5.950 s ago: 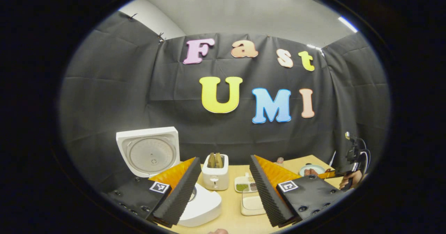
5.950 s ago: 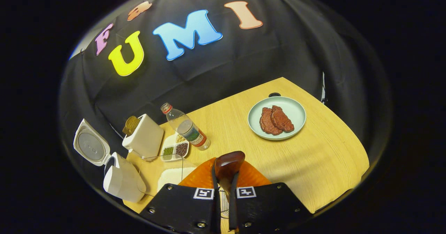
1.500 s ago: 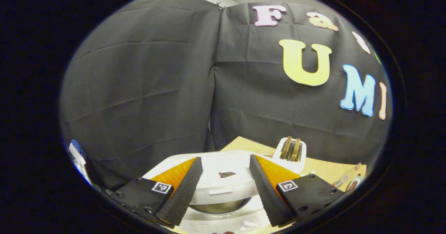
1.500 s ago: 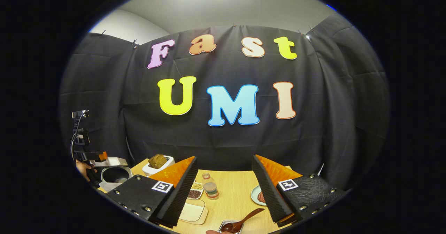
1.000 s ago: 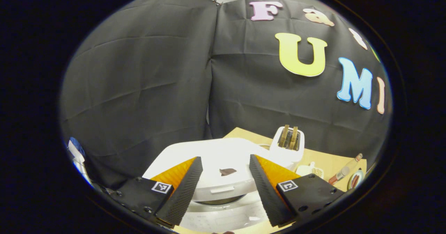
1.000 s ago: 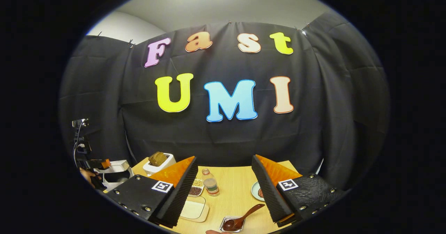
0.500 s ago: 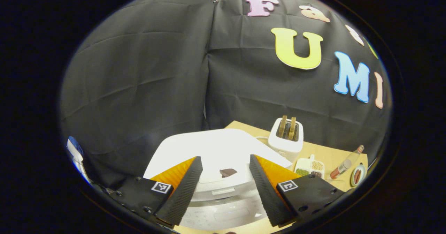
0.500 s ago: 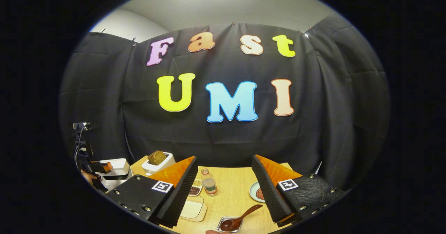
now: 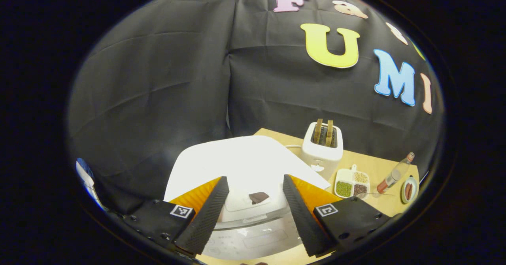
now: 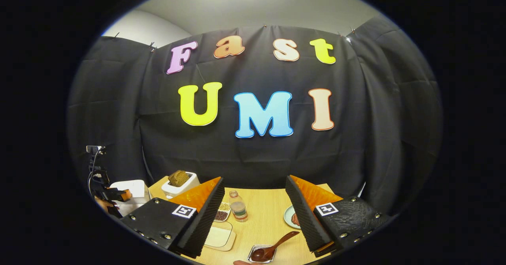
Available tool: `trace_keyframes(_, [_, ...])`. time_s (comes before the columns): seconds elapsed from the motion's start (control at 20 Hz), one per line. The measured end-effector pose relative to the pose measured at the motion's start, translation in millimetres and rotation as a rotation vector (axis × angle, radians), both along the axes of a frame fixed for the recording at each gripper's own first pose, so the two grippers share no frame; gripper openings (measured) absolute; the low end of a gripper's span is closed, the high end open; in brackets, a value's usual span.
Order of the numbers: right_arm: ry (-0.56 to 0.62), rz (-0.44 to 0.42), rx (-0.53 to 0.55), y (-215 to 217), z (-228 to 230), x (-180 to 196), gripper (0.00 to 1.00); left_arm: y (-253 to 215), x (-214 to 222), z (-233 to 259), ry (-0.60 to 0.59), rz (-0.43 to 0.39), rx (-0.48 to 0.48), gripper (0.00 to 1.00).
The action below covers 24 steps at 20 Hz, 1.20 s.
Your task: Close the left gripper, press the button to open the rice cooker; take a wooden spoon from the chopstick holder with the right hand, scoop a spoonful of rice and pour it into the rice cooker, then put the wooden spoon back into the chopstick holder.
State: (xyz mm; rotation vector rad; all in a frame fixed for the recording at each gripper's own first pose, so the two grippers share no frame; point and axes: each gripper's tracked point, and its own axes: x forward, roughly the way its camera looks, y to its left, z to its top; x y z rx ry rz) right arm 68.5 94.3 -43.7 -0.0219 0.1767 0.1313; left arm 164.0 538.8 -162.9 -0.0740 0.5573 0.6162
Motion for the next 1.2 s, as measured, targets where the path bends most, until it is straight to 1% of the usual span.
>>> trace_keyframes(0.1, [0.001,0.000,0.000,0.5,-0.3,0.7,0.94,0.6,-0.3,0.5,-0.007,0.000,0.000,0.95])
trace_keyframes(0.15, [0.005,-0.001,0.000,0.6,-2.0,-0.5,0.94,0.7,0.2,-1.3,-0.003,0.000,-0.002,0.97])
trace_keyframes(0.3, [0.015,-0.003,-0.002,0.7,-4.7,-1.0,0.94,-2.3,-1.8,-18.3,0.045,-0.011,-0.026,0.99])
trace_keyframes(0.45, [0.013,-0.003,-0.007,1.0,-4.7,-1.6,0.94,-1.4,-5.3,-26.5,0.065,-0.020,-0.024,0.96])
trace_keyframes(0.5, [0.011,-0.005,-0.010,0.2,-4.1,-1.8,0.94,-2.0,-6.2,-28.7,0.071,-0.020,-0.030,0.98])
trace_keyframes(0.55, [0.012,-0.006,-0.010,-0.5,-5.1,-3.2,0.94,-2.5,-6.8,-28.9,0.074,-0.016,-0.037,0.95])
trace_keyframes(0.6, [0.014,-0.009,-0.009,-1.3,-6.2,-4.1,0.94,-2.6,-7.1,-28.4,0.077,-0.014,-0.043,0.98])
trace_keyframes(0.75, [0.025,-0.012,0.001,-2.8,-9.0,-4.7,0.94,-3.6,-10.1,-32.8,0.120,-0.014,-0.051,0.98])
trace_keyframes(0.8, [0.027,-0.009,0.006,-1.7,-8.7,-5.2,0.94,-3.2,-9.2,-32.9,0.126,-0.011,-0.056,0.96])
trace_keyframes(0.85, [0.023,-0.010,0.009,-1.1,-7.0,-5.9,0.94,-2.6,-9.2,-30.5,0.121,-0.007,-0.060,0.99])
trace_keyframes(0.9, [0.018,-0.010,0.014,-0.4,-5.0,-6.9,0.94,-3.1,-9.2,-29.9,0.118,-0.007,-0.065,0.96])
trace_keyframes(1.0, [0.013,-0.006,0.019,0.6,-4.4,-8.4,0.94,-3.1,-7.8,-28.6,0.118,-0.036,-0.047,1.00])
trace_keyframes(1.05, [0.013,-0.007,0.017,-0.8,-4.3,-9.4,0.94,-2.9,-7.9,-27.7,0.120,-0.045,-0.046,0.96])
trace_keyframes(1.15, [0.014,-0.011,0.014,-3.6,-4.2,-11.6,0.94,0.0,-8.9,-20.0,0.114,-0.046,-0.039,1.00])
trace_keyframes(1.2, [0.013,-0.016,0.013,-5.5,-3.2,-13.7,0.94,5.6,-7.9,-7.8,0.096,-0.041,0.001,0.95])
